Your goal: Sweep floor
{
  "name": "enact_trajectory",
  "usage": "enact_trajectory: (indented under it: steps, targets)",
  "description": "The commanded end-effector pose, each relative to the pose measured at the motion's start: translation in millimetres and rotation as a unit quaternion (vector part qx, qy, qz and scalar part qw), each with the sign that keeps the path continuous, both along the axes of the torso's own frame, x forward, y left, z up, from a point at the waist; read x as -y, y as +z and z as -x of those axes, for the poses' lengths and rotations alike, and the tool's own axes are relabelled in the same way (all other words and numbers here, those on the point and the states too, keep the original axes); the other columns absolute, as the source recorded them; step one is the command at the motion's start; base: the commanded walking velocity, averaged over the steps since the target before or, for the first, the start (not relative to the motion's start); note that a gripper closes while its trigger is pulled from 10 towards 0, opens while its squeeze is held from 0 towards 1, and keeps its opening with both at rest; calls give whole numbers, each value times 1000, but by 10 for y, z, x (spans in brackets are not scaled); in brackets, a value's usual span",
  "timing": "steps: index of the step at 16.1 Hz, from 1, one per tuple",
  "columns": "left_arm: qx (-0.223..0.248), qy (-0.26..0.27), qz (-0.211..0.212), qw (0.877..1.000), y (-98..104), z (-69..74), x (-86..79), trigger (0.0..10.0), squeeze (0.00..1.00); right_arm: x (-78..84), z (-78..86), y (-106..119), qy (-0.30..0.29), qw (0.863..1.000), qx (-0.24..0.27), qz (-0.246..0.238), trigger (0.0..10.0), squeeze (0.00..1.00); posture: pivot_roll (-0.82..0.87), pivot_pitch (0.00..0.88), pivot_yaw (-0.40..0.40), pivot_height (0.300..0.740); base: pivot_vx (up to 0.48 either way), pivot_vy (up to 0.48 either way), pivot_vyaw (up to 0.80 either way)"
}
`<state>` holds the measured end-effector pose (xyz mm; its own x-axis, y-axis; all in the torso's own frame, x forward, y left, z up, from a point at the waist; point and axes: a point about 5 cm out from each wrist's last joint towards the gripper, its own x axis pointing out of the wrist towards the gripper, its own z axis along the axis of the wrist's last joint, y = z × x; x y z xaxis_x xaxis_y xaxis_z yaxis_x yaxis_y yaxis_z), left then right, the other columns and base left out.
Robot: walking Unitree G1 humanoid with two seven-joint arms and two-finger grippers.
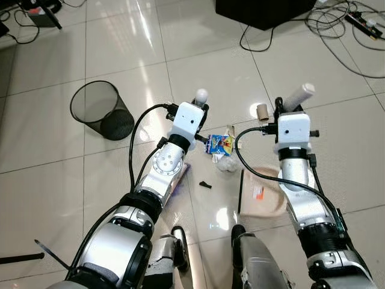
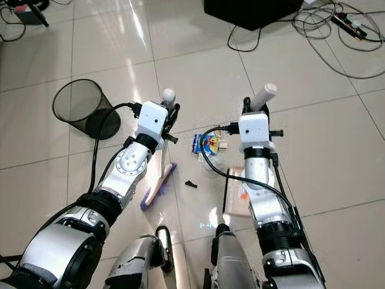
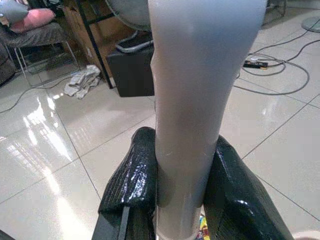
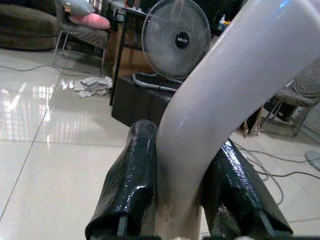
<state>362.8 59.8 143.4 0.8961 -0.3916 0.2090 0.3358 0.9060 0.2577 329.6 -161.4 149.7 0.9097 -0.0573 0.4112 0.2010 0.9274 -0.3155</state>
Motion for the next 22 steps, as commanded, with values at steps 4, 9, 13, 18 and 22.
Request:
enact_trajectory:
  steps: [4, 9, 13, 18, 22]
  targets:
    - [-32, 17, 11, 999, -124, 5, -64, 10000, 0, -235, 78, -149, 26, 1000, 2, -13, 10000, 0, 68, 374, 138, 740, 0, 0, 0]
    - [-75, 54, 95, 991, -109, -50, -72, 10000, 0, -427, 166, -275, 42, 998, 4, -47, 10000, 0, 82, 366, 151, 740, 0, 0, 0]
    - [-82, 64, 126, 987, -89, -65, -76, 10000, 0, -496, 178, -236, 55, 996, 17, -62, 10000, 0, 82, 354, 153, 740, 0, 0, 0]
    - [-97, 55, 204, 973, 8, -96, 16, 10000, 0, -562, 231, -463, 56, 997, -25, -51, 10000, 0, 96, 363, 155, 740, 0, 0, 0]
    - [-96, 20, 231, 968, 119, -136, 32, 10000, 0, -458, 263, -575, 34, 997, -44, -54, 10000, 0, 99, 349, 158, 740, 0, 0, 0]
